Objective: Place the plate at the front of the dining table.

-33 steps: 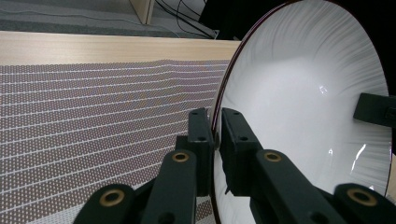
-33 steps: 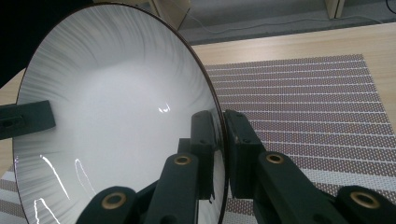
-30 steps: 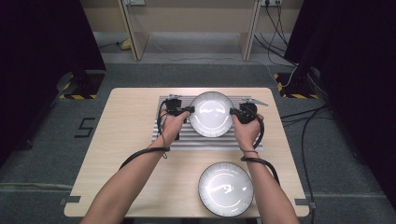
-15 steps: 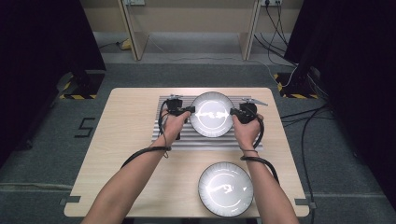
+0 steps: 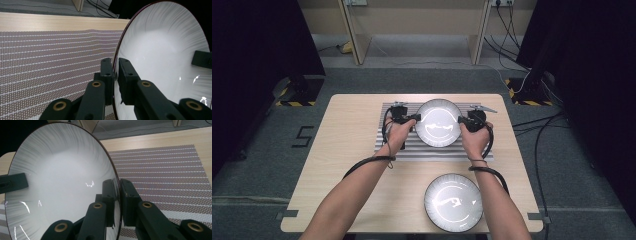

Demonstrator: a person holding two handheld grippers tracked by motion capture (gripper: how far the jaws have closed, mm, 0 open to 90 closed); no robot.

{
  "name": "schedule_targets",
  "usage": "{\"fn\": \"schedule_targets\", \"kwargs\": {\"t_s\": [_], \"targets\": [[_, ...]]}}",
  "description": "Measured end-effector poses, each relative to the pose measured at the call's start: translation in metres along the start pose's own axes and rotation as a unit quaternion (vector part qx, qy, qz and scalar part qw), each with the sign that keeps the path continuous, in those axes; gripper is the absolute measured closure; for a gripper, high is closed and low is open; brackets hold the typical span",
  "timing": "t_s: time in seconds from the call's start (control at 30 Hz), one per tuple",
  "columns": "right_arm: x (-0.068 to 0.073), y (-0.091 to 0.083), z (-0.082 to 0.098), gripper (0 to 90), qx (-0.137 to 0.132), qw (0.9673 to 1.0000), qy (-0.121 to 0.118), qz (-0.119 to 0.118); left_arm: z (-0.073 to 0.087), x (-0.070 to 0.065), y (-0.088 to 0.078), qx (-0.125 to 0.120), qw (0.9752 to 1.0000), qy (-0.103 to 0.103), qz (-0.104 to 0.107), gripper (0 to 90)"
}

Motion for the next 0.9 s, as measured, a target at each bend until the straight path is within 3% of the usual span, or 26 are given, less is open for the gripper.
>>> {"fn": "schedule_targets", "kwargs": {"t_s": [0.9], "targets": [[-0.002, 0.020, 0.001, 83.1, 0.012, 0.9999, 0.002, 0.003, 0.006, 0.013, 0.011, 0.009, 0.9998, -0.004, -0.017, 81.6]]}}
Point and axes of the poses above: each handheld gripper's, and its own axes: y roughly forward along the jaws, z roughly out of its underside, x roughly to its left, the point moved 8 cm from there along y, roughly forward along the jaws, and after that the axes turned 15 degrees about -z, right-handed, at the moved point
